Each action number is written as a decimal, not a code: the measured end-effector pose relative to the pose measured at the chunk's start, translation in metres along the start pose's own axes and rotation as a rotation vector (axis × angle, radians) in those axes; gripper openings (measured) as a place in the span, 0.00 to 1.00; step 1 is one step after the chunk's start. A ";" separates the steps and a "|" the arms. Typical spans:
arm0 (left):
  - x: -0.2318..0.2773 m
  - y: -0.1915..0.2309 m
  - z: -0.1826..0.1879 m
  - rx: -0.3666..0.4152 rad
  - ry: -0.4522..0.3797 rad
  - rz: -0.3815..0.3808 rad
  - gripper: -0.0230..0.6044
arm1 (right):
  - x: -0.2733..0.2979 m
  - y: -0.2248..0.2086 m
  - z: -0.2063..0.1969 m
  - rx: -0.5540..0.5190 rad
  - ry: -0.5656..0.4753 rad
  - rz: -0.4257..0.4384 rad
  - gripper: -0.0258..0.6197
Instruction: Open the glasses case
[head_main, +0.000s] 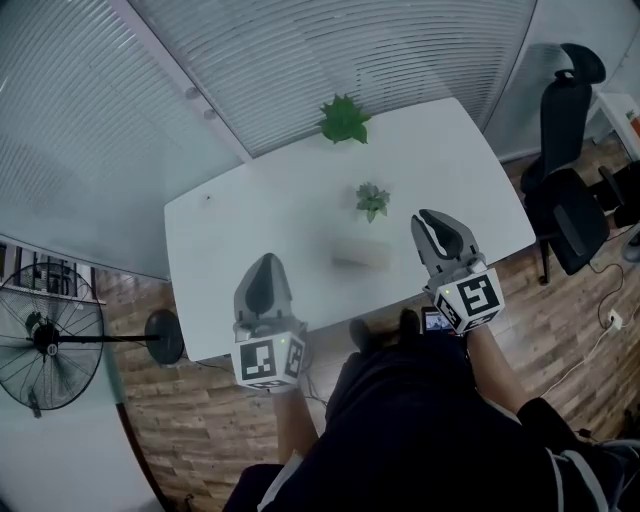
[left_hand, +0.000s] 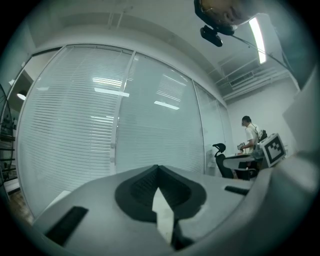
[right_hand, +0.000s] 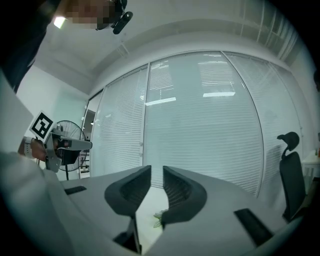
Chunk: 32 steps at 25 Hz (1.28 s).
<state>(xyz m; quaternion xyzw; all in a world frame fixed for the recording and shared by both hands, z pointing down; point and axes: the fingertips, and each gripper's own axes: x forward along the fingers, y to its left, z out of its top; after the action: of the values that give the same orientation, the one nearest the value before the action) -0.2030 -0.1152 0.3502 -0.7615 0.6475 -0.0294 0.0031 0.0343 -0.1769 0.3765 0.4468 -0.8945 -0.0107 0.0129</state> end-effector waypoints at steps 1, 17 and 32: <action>0.001 0.000 0.000 0.001 0.001 0.002 0.03 | 0.001 0.002 0.000 -0.002 -0.005 0.019 0.22; 0.006 -0.013 -0.011 0.004 0.040 0.005 0.03 | 0.016 0.025 -0.059 -0.478 0.179 0.176 0.25; 0.000 0.000 -0.024 0.012 0.089 0.029 0.03 | 0.023 0.087 -0.282 -1.017 0.522 0.439 0.25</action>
<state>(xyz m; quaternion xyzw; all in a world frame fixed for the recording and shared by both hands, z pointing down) -0.2039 -0.1139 0.3740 -0.7501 0.6576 -0.0670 -0.0208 -0.0400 -0.1452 0.6610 0.1777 -0.8159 -0.3234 0.4451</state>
